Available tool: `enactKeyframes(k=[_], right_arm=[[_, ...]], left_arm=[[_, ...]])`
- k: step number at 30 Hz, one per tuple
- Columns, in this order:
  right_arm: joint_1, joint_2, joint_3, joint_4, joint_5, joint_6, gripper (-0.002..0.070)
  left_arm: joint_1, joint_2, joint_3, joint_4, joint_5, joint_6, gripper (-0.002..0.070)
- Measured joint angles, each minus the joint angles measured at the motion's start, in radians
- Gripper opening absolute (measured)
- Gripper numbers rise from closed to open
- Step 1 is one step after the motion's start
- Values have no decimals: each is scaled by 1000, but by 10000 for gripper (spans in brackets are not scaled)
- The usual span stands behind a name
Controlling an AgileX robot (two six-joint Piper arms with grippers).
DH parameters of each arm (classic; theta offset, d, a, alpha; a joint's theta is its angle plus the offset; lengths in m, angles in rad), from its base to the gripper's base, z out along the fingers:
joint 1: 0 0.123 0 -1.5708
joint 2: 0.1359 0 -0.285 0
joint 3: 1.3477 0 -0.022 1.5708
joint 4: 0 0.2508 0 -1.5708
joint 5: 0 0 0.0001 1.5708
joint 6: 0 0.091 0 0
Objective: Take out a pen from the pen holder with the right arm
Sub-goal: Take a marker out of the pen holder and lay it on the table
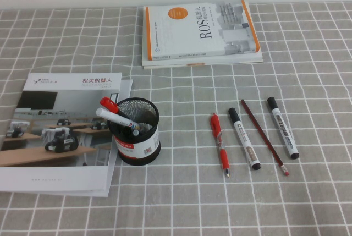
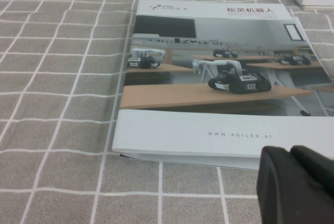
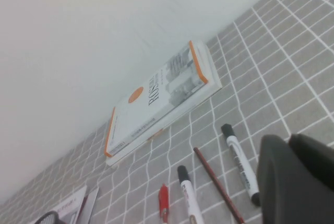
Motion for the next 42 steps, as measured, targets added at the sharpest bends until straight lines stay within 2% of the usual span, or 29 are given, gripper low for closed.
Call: enactKeyframes(k=[8, 13, 22, 29, 32, 36, 42], right_arm=[[0, 0, -23, 23, 73, -43, -13], [0, 42, -163, -10, 182, -48, -13], [0, 383, -487, -203, 507, -112, -13], [0, 654, -681, -234, 680, -207, -13], [0, 743, -716, -184, 701, -287, -13], [34, 817, -733, -24, 689, -438, -13], [225, 900, -738, 7, 551, -485, -13]], left_arm=[[0, 0, 0, 0, 0, 0, -3], [0, 0, 0, 0, 0, 0, -3], [0, 0, 0, 0, 0, 0, -3], [0, 0, 0, 0, 0, 0, -3], [0, 0, 0, 0, 0, 0, -3], [0, 0, 0, 0, 0, 0, -3], [0, 0, 0, 0, 0, 0, -3]])
